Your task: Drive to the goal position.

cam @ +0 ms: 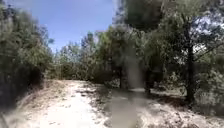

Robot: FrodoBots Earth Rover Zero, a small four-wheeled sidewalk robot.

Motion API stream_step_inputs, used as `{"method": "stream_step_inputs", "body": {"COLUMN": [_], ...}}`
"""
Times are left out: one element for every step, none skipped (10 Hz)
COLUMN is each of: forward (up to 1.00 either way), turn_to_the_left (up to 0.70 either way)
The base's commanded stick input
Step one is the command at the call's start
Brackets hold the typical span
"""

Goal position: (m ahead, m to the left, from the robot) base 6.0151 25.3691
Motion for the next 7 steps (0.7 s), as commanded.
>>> {"method": "stream_step_inputs", "body": {"forward": [0.45,0.45,0.45,0.45,0.45,0.45,0.45], "turn_to_the_left": [0.02,0.02,0.02,0.02,0.27,0.18,0.03]}}
